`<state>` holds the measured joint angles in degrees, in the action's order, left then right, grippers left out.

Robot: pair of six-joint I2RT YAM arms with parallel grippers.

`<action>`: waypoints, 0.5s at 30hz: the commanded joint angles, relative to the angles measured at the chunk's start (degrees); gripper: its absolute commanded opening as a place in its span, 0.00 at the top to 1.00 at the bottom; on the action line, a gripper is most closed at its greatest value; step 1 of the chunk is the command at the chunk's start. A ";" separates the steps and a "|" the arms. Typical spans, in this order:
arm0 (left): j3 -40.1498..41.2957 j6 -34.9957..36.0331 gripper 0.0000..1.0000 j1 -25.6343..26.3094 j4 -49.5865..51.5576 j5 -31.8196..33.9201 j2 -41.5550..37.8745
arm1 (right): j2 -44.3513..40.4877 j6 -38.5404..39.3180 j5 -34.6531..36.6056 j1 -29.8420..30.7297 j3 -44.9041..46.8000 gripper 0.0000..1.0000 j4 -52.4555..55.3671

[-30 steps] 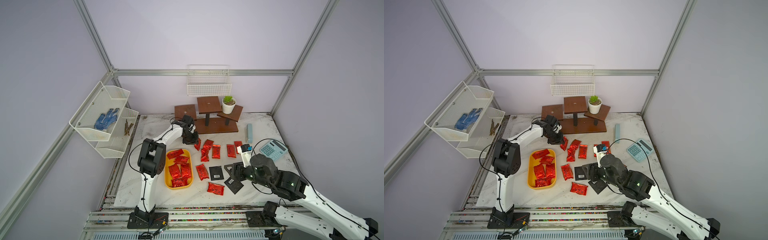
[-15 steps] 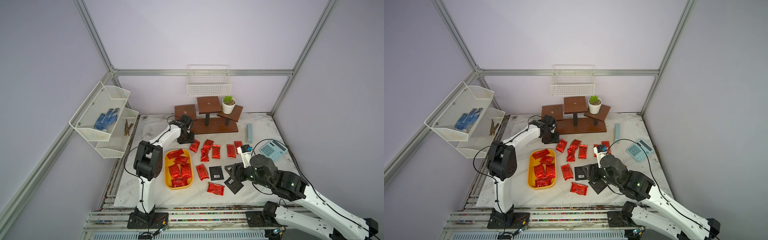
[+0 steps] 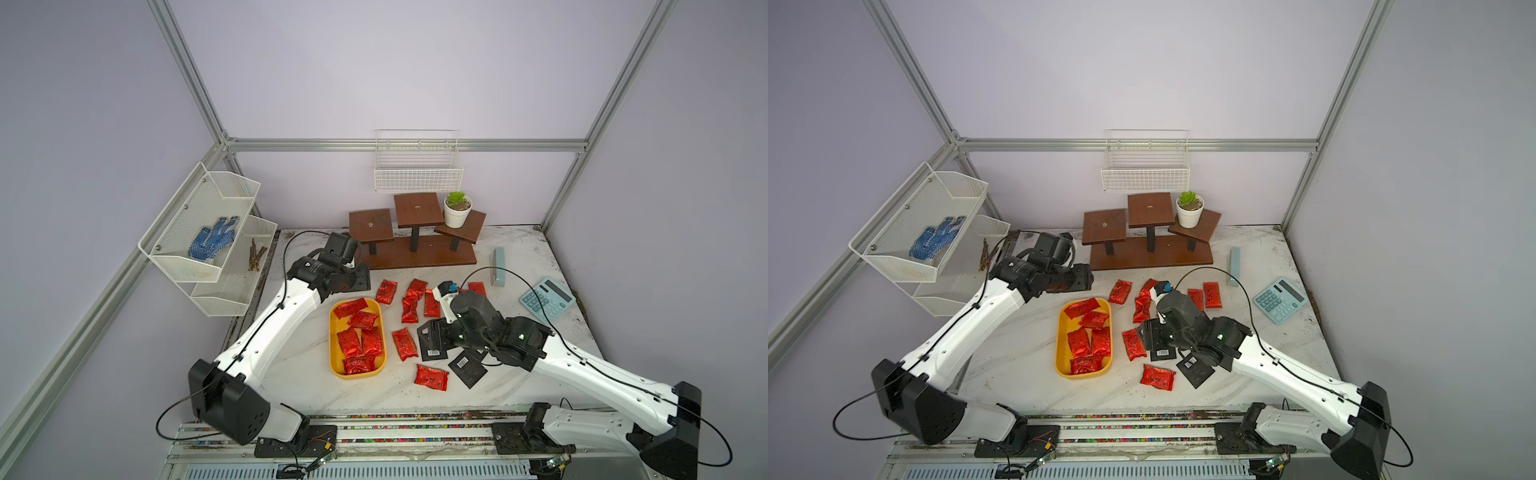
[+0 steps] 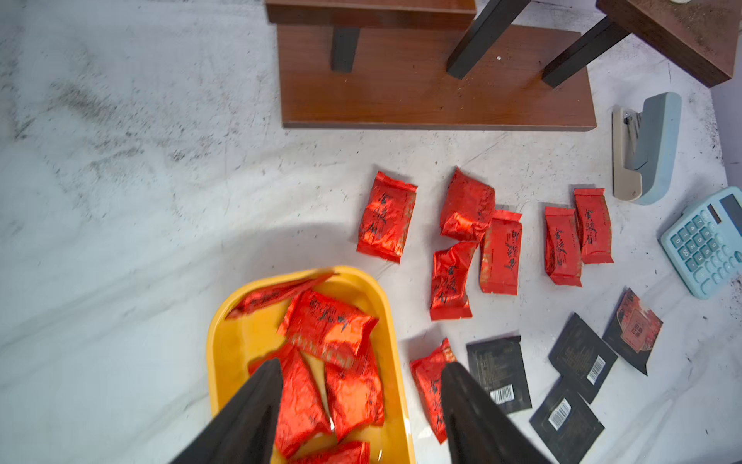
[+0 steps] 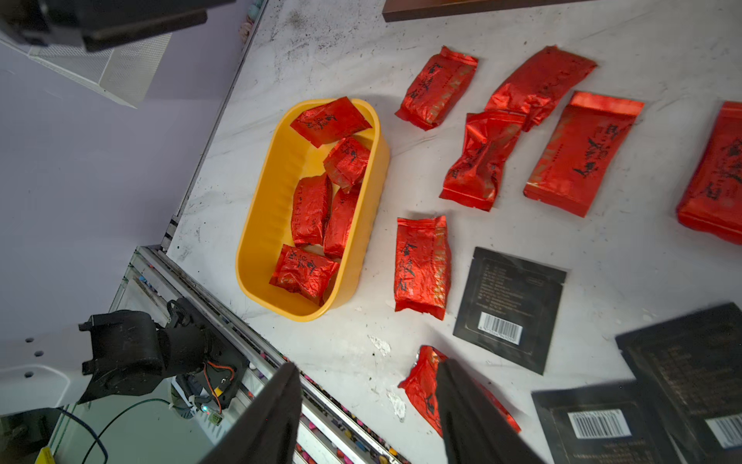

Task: Take the tea bags out of the storage box
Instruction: Pick up the tea bag from the storage box.

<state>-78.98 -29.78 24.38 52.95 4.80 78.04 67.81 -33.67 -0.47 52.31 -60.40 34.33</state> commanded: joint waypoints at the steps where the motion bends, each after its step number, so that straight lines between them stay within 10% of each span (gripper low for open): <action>1: 6.98 -6.83 0.31 -0.73 1.41 0.74 -8.91 | 5.48 1.82 -1.35 1.88 -4.81 0.42 -4.10; 15: 23.41 -17.77 0.14 -8.30 6.68 0.38 -33.64 | 34.96 4.30 -1.20 9.20 -25.72 0.42 -2.58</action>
<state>-55.40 -44.38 17.41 58.85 4.75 47.99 98.89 -30.70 -2.22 60.12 -81.71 30.79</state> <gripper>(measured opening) 0.852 0.582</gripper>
